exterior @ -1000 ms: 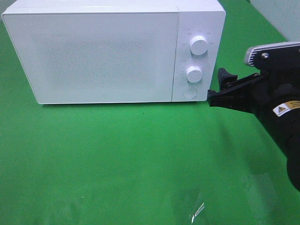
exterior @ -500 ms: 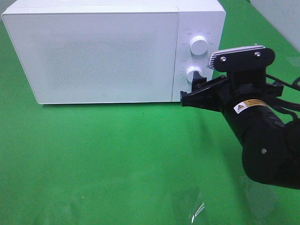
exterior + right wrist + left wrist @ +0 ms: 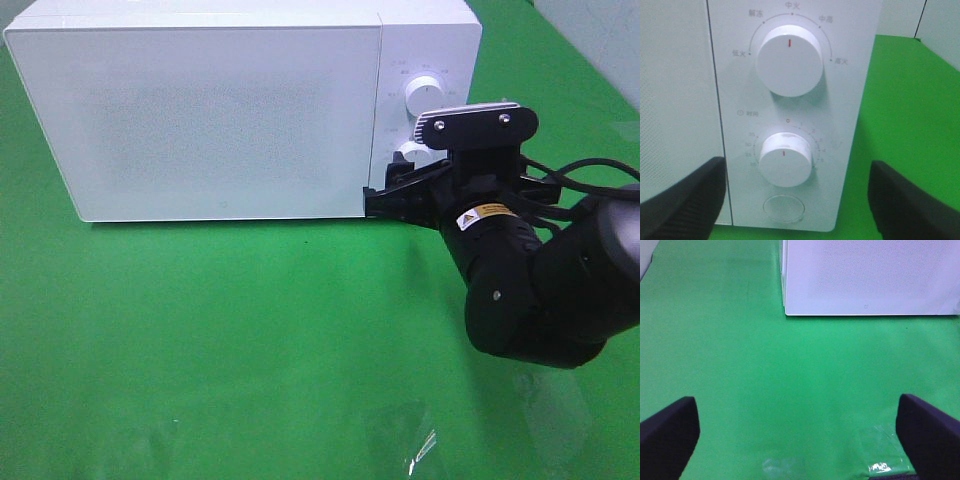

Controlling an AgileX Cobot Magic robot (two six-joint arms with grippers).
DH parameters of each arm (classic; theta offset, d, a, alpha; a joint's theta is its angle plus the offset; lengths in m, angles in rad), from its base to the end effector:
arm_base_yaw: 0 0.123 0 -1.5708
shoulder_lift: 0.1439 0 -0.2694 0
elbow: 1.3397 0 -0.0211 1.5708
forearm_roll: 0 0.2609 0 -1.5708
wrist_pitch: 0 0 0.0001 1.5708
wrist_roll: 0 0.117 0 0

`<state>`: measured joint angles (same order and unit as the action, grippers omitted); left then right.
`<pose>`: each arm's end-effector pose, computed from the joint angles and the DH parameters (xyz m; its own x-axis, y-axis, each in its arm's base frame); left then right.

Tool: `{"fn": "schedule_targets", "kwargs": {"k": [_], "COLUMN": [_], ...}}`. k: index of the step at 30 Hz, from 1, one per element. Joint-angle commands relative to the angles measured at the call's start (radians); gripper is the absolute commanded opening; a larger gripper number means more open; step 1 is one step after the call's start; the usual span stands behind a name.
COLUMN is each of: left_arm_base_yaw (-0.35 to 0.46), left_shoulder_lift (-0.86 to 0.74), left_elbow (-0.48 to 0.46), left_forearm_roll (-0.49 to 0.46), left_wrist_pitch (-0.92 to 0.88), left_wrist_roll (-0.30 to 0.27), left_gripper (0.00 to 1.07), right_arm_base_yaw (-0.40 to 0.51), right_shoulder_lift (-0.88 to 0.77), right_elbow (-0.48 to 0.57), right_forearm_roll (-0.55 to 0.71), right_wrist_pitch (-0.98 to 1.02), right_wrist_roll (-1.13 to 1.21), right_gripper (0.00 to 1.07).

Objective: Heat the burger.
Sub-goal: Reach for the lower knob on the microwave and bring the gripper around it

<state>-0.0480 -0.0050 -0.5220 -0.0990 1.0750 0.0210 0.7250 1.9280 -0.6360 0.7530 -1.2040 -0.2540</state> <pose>0.0382 -0.0120 0.2762 -0.4455 -0.0047 -0.8953 0.1140 0.9915 -0.0620 0.2980 0.1642 0.1125 -0.0909 -0.0084 -0.9958 -0.0297 0.9995 -0.0057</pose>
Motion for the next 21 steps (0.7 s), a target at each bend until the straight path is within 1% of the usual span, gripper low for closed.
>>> {"fn": "schedule_targets", "kwargs": {"k": [1,2,4,13,21], "left_arm_base_yaw": [0.002,0.002,0.002,0.002,0.002], "left_shoulder_lift": [-0.023,-0.023,-0.023,-0.016,-0.016], "left_elbow": [0.005,0.005,0.005,0.005,0.005], "left_forearm_roll": [-0.006,-0.006,-0.006,-0.001,0.002], "left_wrist_pitch": [-0.004,-0.004,-0.004,-0.004,-0.004], "left_wrist_roll": [0.003,0.003,0.003,0.003,0.003], "left_gripper": [1.01,1.01,1.01,1.01,1.01], "right_arm_base_yaw": [-0.004,-0.004,-0.02,-0.065,-0.092], "right_shoulder_lift": [0.039,0.039,0.08,0.15,0.159], "right_elbow": [-0.043,-0.043,-0.085,-0.164,-0.198], "right_forearm_roll": [-0.017,-0.017,-0.026,-0.039,-0.073], "right_wrist_pitch": [-0.011,-0.011,-0.001,0.015,0.031], "right_wrist_roll": [0.005,0.005,0.008,0.009,0.013], "right_gripper": [0.75,0.75,0.75,0.75,0.75]}}
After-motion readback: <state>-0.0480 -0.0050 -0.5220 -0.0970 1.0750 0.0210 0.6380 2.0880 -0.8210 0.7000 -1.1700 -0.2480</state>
